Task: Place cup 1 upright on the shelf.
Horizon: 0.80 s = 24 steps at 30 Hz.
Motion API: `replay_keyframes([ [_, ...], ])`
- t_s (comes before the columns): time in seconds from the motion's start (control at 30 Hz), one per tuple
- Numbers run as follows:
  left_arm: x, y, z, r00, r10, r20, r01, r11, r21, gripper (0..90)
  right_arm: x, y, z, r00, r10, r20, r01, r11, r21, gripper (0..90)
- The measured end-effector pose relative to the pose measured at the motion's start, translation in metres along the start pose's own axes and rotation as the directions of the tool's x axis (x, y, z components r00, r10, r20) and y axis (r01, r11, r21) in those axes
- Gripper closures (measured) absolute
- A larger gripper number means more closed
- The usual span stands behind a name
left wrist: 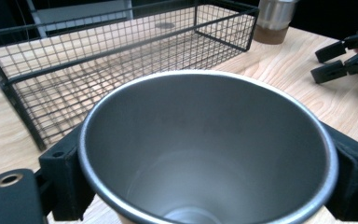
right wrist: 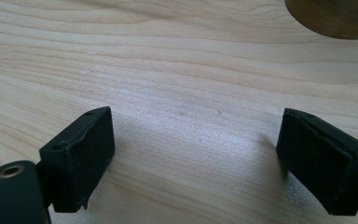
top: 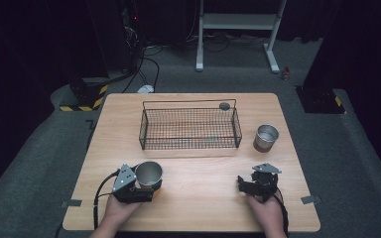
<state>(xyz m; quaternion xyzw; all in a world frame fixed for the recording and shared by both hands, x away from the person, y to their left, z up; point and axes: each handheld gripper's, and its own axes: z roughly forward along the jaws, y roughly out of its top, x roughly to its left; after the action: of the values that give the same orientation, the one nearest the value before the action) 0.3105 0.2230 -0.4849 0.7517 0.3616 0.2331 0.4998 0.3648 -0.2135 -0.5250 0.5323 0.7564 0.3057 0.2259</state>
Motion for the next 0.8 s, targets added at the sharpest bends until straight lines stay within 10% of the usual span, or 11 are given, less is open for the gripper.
replay_keyframes([
  [0.8, 0.009, -0.004, -0.012, 0.999, 0.017, -0.04, -0.015, 0.9995, 0.026, 13.6, 0.0, 0.0, 0.0, 1.0, 0.002, 0.002, -0.002, 1.0, 0.0, 11.2],
])
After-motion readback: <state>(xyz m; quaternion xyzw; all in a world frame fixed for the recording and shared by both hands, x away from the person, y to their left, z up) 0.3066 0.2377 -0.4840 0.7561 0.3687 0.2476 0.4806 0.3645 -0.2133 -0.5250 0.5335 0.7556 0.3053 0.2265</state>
